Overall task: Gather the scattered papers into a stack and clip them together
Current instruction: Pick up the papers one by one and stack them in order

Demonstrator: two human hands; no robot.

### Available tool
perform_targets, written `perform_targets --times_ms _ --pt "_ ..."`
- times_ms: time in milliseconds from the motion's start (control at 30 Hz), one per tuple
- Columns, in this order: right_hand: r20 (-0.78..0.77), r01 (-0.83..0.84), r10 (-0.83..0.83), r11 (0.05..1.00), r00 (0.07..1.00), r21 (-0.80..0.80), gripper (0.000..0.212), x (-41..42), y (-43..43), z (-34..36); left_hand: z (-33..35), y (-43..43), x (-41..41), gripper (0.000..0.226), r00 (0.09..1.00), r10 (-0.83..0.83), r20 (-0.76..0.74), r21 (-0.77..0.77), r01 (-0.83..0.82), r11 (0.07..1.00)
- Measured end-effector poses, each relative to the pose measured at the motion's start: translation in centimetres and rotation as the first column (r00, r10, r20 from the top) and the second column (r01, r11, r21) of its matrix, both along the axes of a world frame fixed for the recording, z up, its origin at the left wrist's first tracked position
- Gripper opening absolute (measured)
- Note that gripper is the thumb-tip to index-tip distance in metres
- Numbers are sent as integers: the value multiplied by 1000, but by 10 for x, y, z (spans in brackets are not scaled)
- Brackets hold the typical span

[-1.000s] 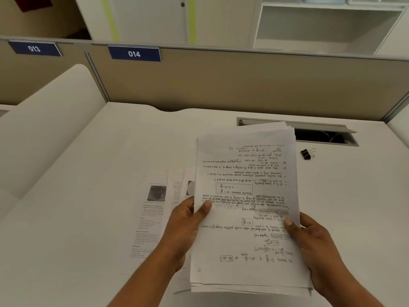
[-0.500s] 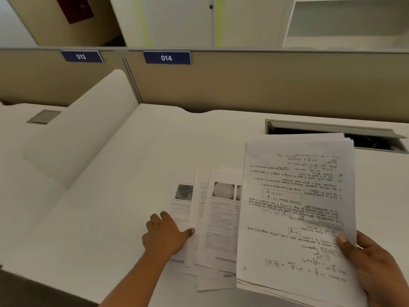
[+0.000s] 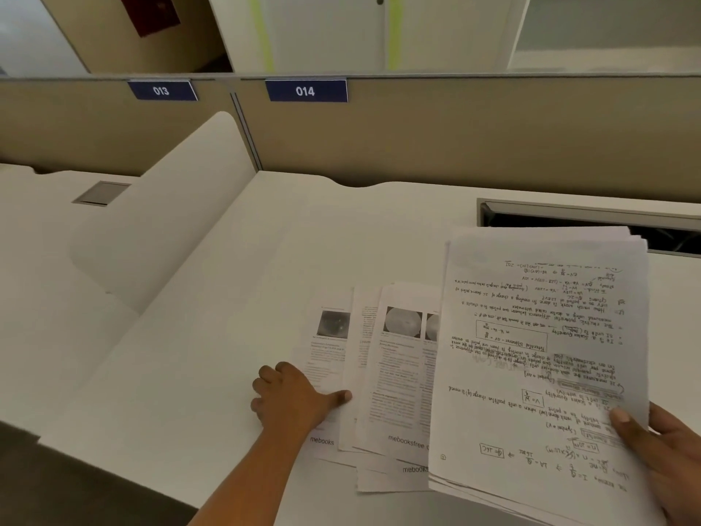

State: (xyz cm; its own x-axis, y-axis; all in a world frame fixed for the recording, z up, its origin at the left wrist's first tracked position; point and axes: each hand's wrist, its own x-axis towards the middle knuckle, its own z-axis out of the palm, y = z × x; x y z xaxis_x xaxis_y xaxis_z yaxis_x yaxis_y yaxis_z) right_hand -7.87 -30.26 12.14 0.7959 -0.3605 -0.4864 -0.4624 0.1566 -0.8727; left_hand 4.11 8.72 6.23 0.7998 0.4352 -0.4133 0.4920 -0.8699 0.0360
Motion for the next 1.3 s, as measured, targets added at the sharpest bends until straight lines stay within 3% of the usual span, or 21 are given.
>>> perform_targets --times_ms 233,367,400,533,667,800,867,1000,1100,1233,1300 --pt "47 14 -15 999 999 32 95 6 6 -1 -1 1 7 124 997 51 51 -148 -43 988" --pt "69 16 -17 1000 998 21 46 8 14 8 0 1 8 124 997 47 55 -144 -39 989" --pt "73 14 -16 1000 997 25 45 8 15 7 -1 1 8 124 997 53 56 -151 -44 988" --pt "69 -12 10 1000 998 28 89 5 11 -8 0 -1 10 116 994 90 66 -220 -73 973" --pt "74 -21 21 1000 997 0 92 2 13 -10 -1 -5 14 104 992 103 70 -272 -80 959" --pt "97 -26 29 999 995 -35 80 0 18 -1 1 -8 15 104 995 73 64 -156 -62 986" --pt "93 -13 16 999 996 -30 73 0 22 4 2 -7 17 99 990 105 96 -202 -84 976" --pt "97 4 0 999 995 -46 92 -1 21 4 7 0 17 100 969 231 91 -381 -180 907" --pt "95 18 -13 998 995 -59 67 -2 27 11 6 8 17 93 953 282 109 -466 -201 861" --pt "108 59 -49 994 993 -91 40 -5 32 10 4 22 22 37 930 312 195 -577 -148 803" --pt "120 69 -55 992 991 -108 22 -5 35 11 7 30 23 28 929 290 229 -611 -95 786"
